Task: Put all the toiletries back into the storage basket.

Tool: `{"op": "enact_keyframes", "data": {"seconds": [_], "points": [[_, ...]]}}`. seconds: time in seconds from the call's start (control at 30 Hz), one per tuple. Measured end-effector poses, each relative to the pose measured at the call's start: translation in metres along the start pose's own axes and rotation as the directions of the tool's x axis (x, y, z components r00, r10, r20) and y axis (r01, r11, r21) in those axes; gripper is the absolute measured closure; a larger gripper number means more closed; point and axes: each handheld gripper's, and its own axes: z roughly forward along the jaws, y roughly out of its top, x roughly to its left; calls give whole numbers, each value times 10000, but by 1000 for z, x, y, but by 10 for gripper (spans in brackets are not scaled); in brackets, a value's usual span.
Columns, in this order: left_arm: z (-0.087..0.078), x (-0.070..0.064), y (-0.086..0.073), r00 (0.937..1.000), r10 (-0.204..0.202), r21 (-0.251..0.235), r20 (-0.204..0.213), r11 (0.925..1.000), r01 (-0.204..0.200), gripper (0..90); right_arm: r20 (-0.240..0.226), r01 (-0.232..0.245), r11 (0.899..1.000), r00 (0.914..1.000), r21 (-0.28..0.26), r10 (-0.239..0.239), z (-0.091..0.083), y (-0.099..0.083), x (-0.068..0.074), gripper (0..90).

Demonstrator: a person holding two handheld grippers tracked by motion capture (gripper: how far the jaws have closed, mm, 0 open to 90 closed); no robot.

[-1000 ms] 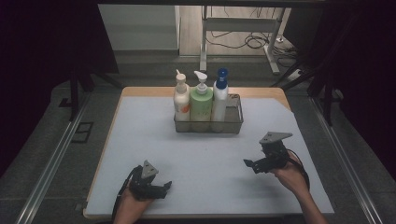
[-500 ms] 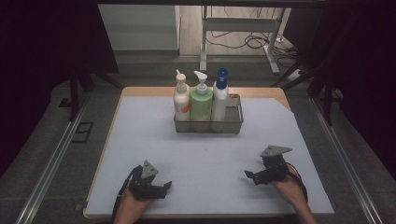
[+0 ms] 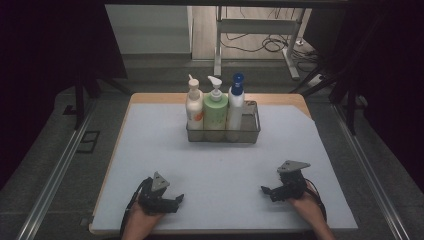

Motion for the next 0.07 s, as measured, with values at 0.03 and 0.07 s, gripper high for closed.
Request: {"op": "enact_keyframes", "data": {"seconds": [0.03,0.07], "points": [[0,0,0,10000,8,0,-18,10000,-8,120,11,-12,10000,10000,-1,12,0,0,0,0],[0,0,0,10000,-16,10,6,10000,16,121,9,-23,10000,10000,-7,23,0,0,0,0]]}}
